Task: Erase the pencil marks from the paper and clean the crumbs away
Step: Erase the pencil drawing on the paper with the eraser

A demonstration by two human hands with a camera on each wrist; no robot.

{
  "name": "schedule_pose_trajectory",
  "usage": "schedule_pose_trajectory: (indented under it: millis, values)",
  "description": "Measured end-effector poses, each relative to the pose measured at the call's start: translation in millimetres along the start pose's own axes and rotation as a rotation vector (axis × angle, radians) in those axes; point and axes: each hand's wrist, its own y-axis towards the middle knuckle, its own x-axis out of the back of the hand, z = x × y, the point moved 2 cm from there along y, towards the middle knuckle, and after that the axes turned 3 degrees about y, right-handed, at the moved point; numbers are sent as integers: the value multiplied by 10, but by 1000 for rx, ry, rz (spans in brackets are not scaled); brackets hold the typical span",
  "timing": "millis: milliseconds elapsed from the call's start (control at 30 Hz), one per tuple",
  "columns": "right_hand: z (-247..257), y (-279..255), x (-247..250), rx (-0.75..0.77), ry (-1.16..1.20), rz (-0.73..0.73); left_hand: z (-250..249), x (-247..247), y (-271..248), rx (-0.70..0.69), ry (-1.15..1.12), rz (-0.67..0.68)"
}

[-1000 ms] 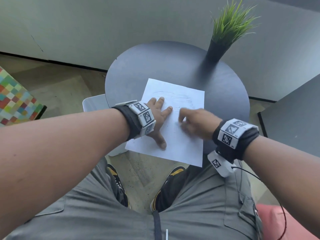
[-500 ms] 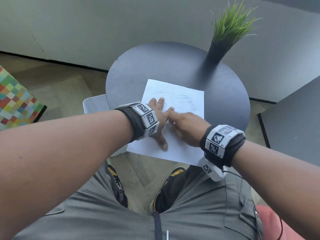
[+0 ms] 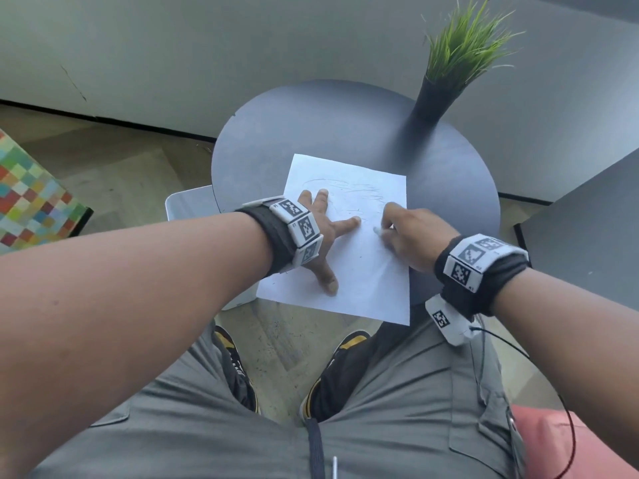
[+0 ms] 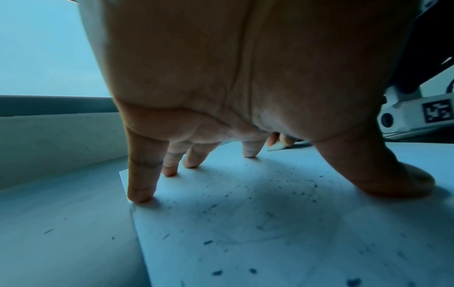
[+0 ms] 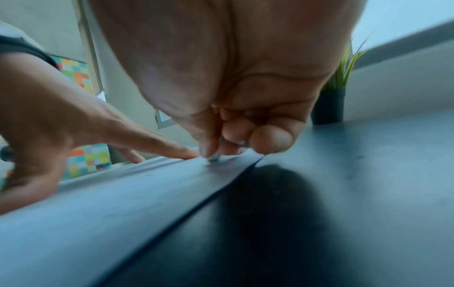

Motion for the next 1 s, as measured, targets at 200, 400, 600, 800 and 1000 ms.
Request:
schedule_pose_trajectory:
  millis: [200, 400, 600, 800, 1000]
  values:
    - [196, -172, -117, 263, -39, 137, -10, 15, 6, 13, 6, -1]
    - [113, -117, -87, 175, -97, 44, -25, 19, -4, 20, 11, -2]
    - [9, -101, -5, 62, -52, 18, -31, 48, -6, 23, 15, 0]
    - [308, -372, -177, 321, -60, 218, -20, 26, -5, 2, 24, -6]
    - [85, -126, -56, 37, -92, 37, -14, 28, 4, -4, 18, 9]
